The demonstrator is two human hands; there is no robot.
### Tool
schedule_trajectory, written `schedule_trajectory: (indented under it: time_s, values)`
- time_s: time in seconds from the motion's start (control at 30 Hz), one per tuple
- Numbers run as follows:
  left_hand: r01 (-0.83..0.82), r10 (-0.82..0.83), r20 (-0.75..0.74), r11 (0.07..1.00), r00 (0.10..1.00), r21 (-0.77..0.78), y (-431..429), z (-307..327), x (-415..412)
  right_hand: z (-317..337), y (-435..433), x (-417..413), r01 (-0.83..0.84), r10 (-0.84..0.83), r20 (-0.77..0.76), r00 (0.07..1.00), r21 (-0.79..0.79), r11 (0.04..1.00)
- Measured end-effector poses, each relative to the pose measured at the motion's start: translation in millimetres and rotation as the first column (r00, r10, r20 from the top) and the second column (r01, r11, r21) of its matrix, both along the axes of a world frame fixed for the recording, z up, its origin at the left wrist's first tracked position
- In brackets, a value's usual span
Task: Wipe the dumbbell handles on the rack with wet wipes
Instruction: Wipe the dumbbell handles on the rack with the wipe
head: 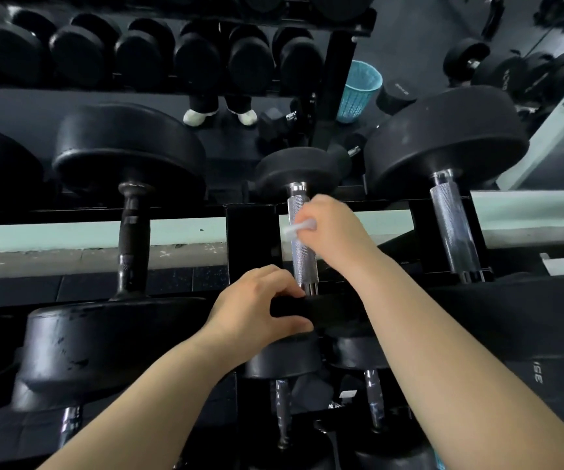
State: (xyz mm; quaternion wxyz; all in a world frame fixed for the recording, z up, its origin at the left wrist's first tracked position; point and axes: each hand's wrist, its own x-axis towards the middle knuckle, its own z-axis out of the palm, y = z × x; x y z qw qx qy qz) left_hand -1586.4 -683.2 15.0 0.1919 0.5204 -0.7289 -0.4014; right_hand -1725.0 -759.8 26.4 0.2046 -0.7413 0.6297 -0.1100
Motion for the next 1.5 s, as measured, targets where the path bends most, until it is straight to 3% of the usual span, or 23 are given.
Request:
schedule_trajectory:
  time_s: [0.13, 0.33, 0.6, 0.67, 0.73, 0.77, 0.83, 1.1, 1.17, 1.33, 1.5]
  values:
    - [-0.007, 0.007, 0.000, 1.000, 1.000, 0.000, 0, 0, 0, 3, -6, 1, 0.058, -0.052, 0.113, 0.992, -0.054, 0.997]
    - [-0.006, 0.006, 0.003, 1.000, 1.000, -0.023, 0, -1, -1, 3, 28, -18, -0.024, 0.035, -0.040, 0.999, 0.244, 0.969]
    - [0.009, -0.008, -0.020, 1.000, 1.000, 0.011, 0, -1, -1, -2, -3, -5, 0.048, -0.051, 0.200, 0.979, 0.019, 0.999]
    - [0.012, -0.011, -0.018, 1.000, 1.000, 0.014, -1, -1, -2, -6, -11, -9, 0.214, -0.210, 0.350, 0.913, 0.028, 0.976]
    - [0.013, -0.013, -0.020, 1.000, 1.000, 0.011, -1, -1, -2, -6, -18, -16, 0.409, -0.386, 0.542, 0.747, 0.083, 0.909]
    - [0.015, -0.015, -0.020, 1.000, 1.000, 0.006, -1, -1, -2, -6, -19, -19, 0.436, -0.421, 0.595, 0.685, 0.129, 0.891]
    - [0.017, -0.017, -0.021, 1.000, 1.000, -0.003, -2, -2, -3, -7, -19, -21, 0.368, -0.445, 0.615, 0.651, 0.257, 0.894]
    - [0.007, -0.007, -0.034, 1.000, 0.999, 0.007, -1, -4, -2, -6, 12, -29, 0.118, -0.340, 0.460, 0.820, 0.446, 0.887]
    - [0.008, -0.008, -0.044, 1.000, 0.999, 0.004, -2, -5, -2, -8, 13, -27, 0.133, -0.335, 0.454, 0.826, 0.420, 0.898]
    - [0.007, -0.007, -0.045, 1.000, 0.999, -0.006, -1, -5, -3, -11, -6, -19, 0.249, -0.389, 0.548, 0.740, 0.315, 0.916]
    - [0.016, -0.016, -0.045, 1.000, 0.999, -0.010, -2, -5, -3, -13, 2, -24, 0.225, -0.334, 0.479, 0.812, 0.271, 0.936]
